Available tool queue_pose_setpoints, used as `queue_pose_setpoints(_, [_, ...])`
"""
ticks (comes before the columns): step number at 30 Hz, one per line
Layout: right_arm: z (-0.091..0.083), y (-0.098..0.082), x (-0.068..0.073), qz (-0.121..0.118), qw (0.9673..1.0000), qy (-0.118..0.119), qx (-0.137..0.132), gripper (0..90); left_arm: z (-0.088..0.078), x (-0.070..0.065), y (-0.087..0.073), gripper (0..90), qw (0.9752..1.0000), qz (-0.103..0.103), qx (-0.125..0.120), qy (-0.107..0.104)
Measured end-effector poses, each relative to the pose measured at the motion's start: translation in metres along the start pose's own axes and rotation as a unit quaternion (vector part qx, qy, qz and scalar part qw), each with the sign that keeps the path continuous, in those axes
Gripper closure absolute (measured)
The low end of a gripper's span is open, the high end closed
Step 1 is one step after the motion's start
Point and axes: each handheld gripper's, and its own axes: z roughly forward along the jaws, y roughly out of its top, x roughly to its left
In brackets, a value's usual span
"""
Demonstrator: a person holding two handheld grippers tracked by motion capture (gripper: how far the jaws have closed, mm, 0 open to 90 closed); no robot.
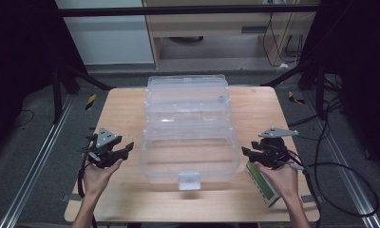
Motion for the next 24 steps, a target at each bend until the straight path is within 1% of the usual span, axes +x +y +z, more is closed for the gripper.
queue_pose_setpoints(2, [-0.005, 0.001, -0.003, 0.003, 1.0000, -0.002, -0.002, 51.4, 0.002, 0.000, -0.001, 46.2, 1.0000, 0.004, 0.007, 0.000])
queue_pose_setpoints(4, [-0.010, 0.001, -0.007, 0.003, 1.0000, -0.006, -0.004, 49.3, 0.003, 0.000, -0.002, 45.7, 0.9999, 0.002, 0.009, -0.003])
queue_pose_setpoints(8, [-0.018, 0.002, -0.014, 0.008, 0.9999, -0.011, -0.005, 44.5, 0.003, 0.002, -0.003, 45.7, 0.9999, 0.001, 0.010, 0.005])
queue_pose_setpoints(10, [-0.022, 0.002, -0.016, 0.007, 0.9999, -0.013, 0.001, 41.4, 0.003, 0.003, -0.004, 45.5, 0.9999, -0.001, 0.012, 0.005])
queue_pose_setpoints(11, [-0.022, 0.002, -0.017, 0.006, 0.9999, -0.013, 0.003, 39.8, 0.003, 0.004, -0.004, 45.3, 0.9999, 0.001, 0.014, 0.009])
queue_pose_setpoints(14, [-0.027, 0.002, -0.019, -0.001, 0.9996, -0.021, 0.017, 37.1, 0.002, 0.005, -0.005, 45.0, 0.9998, -0.002, 0.004, 0.019])
queue_pose_setpoints(15, [-0.028, 0.002, -0.019, -0.003, 0.9995, -0.022, 0.022, 36.3, 0.002, 0.005, -0.005, 45.4, 0.9998, -0.001, 0.004, 0.022])
queue_pose_setpoints(18, [-0.034, 0.000, -0.019, -0.004, 0.9992, -0.019, 0.037, 34.0, 0.003, 0.005, -0.006, 45.5, 0.9998, -0.003, 0.009, 0.017])
queue_pose_setpoints(20, [-0.036, 0.000, -0.019, -0.006, 0.9989, -0.020, 0.043, 32.8, 0.003, 0.005, -0.006, 45.5, 0.9997, -0.002, 0.016, 0.017])
queue_pose_setpoints(22, [-0.037, -0.001, -0.019, -0.010, 0.9983, -0.020, 0.054, 32.2, 0.003, 0.006, -0.006, 45.4, 0.9997, -0.004, 0.017, 0.018])
queue_pose_setpoints(24, [-0.037, -0.002, -0.018, -0.010, 0.9978, -0.018, 0.063, 31.6, 0.003, 0.006, -0.006, 45.1, 0.9996, -0.004, 0.020, 0.021])
